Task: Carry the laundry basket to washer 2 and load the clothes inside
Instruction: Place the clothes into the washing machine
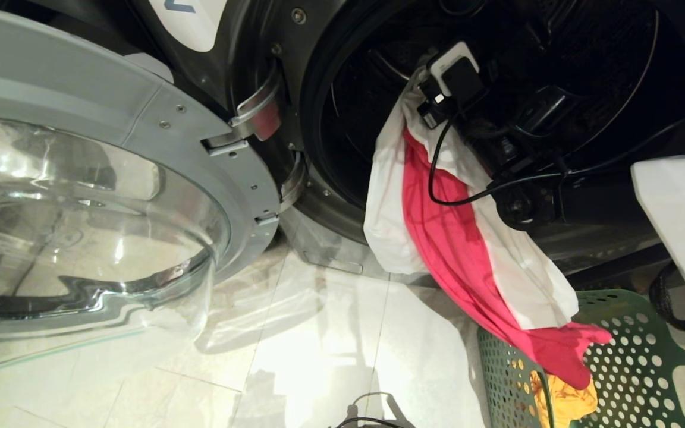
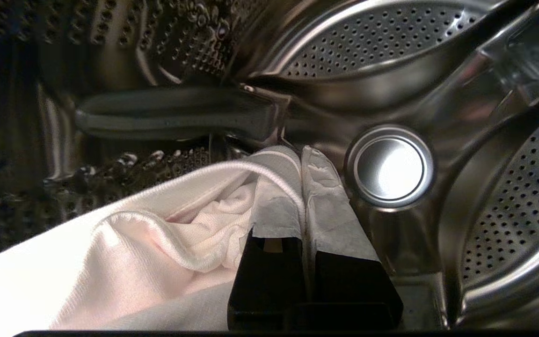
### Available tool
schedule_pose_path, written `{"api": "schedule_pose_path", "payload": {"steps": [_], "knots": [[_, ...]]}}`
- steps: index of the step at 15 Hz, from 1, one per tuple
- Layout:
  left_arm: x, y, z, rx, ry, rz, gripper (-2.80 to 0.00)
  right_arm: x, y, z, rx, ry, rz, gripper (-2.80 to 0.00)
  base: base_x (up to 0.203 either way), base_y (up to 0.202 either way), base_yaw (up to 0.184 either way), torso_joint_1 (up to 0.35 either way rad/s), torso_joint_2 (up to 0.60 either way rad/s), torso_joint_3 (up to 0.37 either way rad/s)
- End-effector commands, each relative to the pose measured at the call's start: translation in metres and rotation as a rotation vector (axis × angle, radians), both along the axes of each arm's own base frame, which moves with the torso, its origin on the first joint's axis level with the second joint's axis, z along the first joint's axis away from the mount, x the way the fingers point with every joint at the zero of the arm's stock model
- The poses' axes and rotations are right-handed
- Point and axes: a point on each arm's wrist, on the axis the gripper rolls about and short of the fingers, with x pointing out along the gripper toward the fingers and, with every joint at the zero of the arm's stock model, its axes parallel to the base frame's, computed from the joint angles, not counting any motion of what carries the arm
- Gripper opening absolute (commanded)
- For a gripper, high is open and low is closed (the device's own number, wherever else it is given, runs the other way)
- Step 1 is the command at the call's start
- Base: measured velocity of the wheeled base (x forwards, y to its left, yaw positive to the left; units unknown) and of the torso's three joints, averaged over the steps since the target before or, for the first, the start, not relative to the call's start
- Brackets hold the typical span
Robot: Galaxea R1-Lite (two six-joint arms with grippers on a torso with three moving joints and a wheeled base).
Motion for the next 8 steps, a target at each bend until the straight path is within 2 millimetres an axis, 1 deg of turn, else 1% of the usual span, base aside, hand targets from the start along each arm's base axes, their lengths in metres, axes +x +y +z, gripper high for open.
{"api": "schedule_pose_path", "payload": {"steps": [1, 4, 6, 8], "knots": [[0.0, 0.0, 0.0, 0.0, 0.0, 0.001, -2.8, 0.011, -0.001, 0.001, 0.014, -0.042, -0.012, -2.8, 0.0, 0.0, 0.0, 0.0, 0.0, 0.0], [0.0, 0.0, 0.0, 0.0, 0.0, -0.001, -2.8, 0.017, -0.012, 0.007, 0.028, -0.093, -0.038, -2.8, 0.0, 0.0, 0.0, 0.0, 0.0, 0.0], [0.0, 0.0, 0.0, 0.0, 0.0, 0.001, -2.8, 0.013, -0.018, 0.013, 0.047, -0.155, -0.048, -2.8, 0.0, 0.0, 0.0, 0.0, 0.0, 0.0], [0.0, 0.0, 0.0, 0.0, 0.001, -0.001, -2.8, 0.004, -0.022, 0.021, 0.088, -0.265, -0.048, -2.8, 0.0, 0.0, 0.0, 0.0, 0.0, 0.0]]}}
